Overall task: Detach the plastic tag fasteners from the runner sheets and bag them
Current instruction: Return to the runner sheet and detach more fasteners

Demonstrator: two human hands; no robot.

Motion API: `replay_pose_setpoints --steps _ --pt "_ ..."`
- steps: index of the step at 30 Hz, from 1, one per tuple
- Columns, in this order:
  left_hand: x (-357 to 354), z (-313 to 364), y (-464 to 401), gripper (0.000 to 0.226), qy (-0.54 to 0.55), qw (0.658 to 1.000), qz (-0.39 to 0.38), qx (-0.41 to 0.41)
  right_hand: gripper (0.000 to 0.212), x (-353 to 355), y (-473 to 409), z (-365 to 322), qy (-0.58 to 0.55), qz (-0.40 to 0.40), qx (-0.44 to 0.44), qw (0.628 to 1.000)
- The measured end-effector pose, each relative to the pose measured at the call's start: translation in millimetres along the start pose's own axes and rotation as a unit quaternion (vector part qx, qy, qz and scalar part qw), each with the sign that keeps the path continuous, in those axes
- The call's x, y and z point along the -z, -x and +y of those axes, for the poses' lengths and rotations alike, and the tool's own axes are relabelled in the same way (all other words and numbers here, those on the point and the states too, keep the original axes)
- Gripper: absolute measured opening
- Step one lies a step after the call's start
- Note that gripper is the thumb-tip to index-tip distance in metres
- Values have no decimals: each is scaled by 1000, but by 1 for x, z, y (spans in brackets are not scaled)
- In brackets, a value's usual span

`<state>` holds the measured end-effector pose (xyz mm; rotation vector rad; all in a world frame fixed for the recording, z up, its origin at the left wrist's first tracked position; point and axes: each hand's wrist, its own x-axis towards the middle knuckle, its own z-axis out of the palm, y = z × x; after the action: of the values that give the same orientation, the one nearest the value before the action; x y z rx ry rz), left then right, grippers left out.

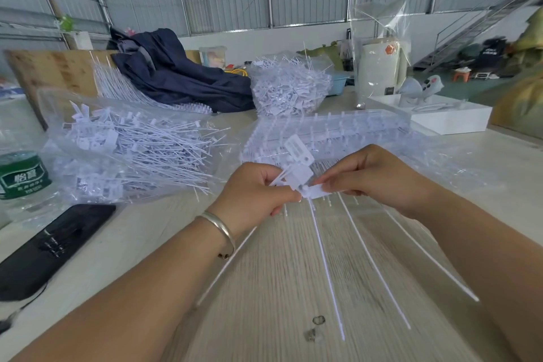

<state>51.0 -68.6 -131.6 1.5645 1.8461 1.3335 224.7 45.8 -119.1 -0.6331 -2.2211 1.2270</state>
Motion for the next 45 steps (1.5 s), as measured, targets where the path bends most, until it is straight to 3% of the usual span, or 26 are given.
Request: replay_pose_setpoints --steps 3,5,9,11,13,16,18,22,27,35,41,45 --pt "-5 -1 1 33 -88 994 -34 -48 32 0 -1 -1 26 -12 -9 1000" --pt "-7 -3 4 44 -210 970 -61 -105 39 5 -1 -1 28 -18 -19 999" --pt "-13 -7 6 32 -435 881 -72 -173 23 11 -1 3 40 -22 -28 999" --pt "-18 -8 6 20 -481 853 -54 -193 10 9 -2 7 73 -16 -35 997" --pt "-20 -9 5 8 -476 856 -52 -195 11 8 -3 11 100 -4 -41 994" --pt "-20 -12 8 23 -440 872 -66 -204 10 9 -4 14 102 29 -46 993" --pt "-19 -12 8 20 -418 881 -37 -216 11 10 -4 16 93 36 -49 994" --pt "-19 -13 1 3 -378 916 -17 -135 23 11 -6 17 90 35 -41 995" --pt "-32 -16 2 6 -422 900 8 -105 50 4 -7 14 164 28 -27 986" --pt "-44 -17 3 17 -466 877 38 -111 32 0 -7 13 226 43 -37 972" --pt "-39 -13 0 16 -453 883 67 -104 38 -1 -6 8 183 57 -34 981" --pt "-33 -11 -5 11 -428 895 88 -95 25 0 -10 12 119 70 -34 990"
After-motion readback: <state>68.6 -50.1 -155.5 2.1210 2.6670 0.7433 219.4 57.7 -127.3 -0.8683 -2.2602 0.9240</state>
